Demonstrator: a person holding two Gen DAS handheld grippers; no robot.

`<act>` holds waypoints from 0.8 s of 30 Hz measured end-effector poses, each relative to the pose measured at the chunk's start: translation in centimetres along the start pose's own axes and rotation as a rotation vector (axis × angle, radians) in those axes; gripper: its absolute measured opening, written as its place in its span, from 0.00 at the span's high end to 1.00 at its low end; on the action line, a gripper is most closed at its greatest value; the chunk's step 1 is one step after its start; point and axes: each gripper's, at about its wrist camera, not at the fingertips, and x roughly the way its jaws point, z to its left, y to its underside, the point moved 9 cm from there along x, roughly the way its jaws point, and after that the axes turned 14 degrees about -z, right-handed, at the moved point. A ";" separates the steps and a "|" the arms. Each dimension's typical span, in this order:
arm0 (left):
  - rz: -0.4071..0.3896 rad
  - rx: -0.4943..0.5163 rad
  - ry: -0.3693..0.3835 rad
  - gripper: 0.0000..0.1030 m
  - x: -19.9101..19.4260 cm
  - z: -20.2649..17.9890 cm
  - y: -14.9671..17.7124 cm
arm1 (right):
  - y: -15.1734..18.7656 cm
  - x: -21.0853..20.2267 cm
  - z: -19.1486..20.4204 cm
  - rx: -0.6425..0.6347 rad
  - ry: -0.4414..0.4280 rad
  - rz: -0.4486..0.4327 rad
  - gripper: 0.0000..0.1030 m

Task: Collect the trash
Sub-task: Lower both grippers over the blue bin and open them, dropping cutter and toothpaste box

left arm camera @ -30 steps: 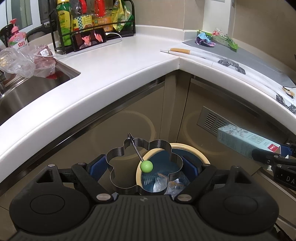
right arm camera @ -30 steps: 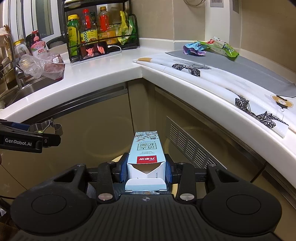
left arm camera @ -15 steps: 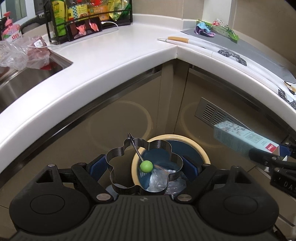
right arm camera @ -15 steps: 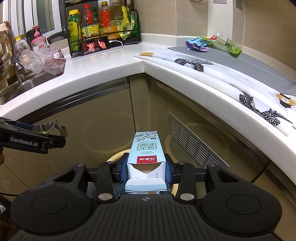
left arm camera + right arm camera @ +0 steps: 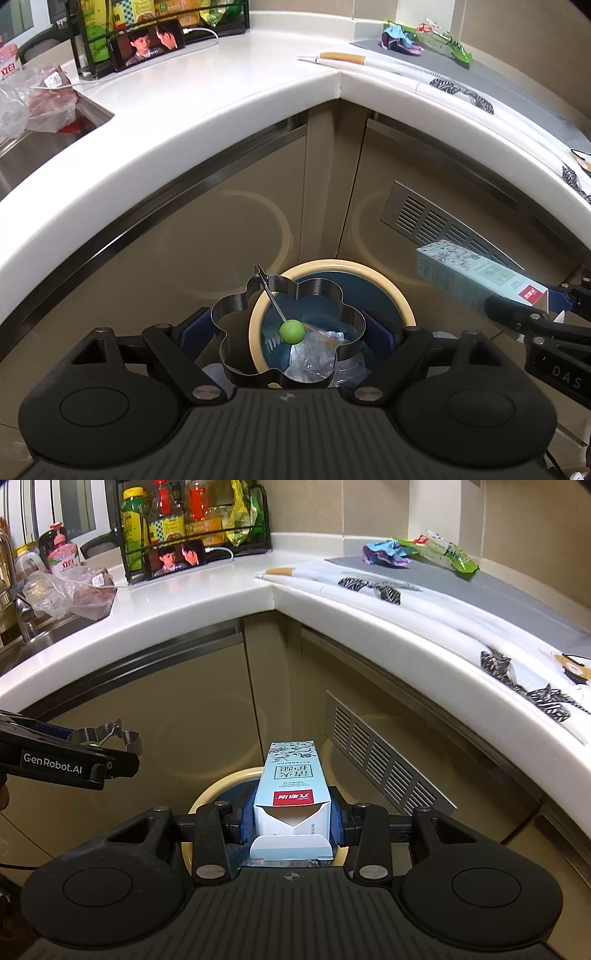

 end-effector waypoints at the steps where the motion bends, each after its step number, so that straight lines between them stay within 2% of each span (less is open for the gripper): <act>1: 0.004 0.001 0.001 0.14 0.2 -0.1 0.0 | 0.1 0.3 0.1 -0.002 -0.001 0.005 0.60; 13: 0.071 -0.004 0.020 0.14 4.3 -0.5 0.9 | 1.8 4.2 0.9 -0.029 -0.018 0.090 0.60; 24: 0.184 0.019 0.053 0.14 9.9 -1.8 3.1 | 5.3 9.3 0.8 -0.027 -0.002 0.232 0.60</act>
